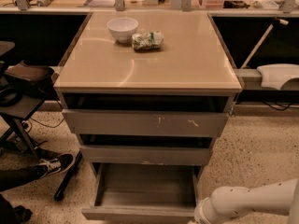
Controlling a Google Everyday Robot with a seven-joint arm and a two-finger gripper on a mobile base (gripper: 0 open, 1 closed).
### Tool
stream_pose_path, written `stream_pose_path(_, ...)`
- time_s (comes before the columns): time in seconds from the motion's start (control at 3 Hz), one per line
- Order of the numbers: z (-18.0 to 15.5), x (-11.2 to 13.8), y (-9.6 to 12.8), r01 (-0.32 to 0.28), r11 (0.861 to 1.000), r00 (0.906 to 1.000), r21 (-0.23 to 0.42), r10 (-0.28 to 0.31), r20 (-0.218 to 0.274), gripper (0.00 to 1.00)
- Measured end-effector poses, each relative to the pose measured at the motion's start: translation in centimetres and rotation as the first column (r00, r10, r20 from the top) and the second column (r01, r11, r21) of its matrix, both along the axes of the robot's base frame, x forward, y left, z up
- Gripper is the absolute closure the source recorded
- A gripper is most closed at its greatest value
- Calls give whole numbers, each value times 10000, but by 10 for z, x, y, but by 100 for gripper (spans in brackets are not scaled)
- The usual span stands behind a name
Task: Close bottom drawer
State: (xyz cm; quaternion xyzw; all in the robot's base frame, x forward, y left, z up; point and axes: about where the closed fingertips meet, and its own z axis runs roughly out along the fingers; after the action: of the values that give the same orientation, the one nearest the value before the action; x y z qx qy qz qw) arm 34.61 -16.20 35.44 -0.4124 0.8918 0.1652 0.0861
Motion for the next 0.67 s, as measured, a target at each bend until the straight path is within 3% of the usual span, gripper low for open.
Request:
stream_pose_path(0.33, 0, 0, 1, -23, 10000, 10000, 14, 23, 8, 0)
stream_pose_path(0.67, -5, -5, -5, -30, 9990, 9999, 451, 22, 163, 0)
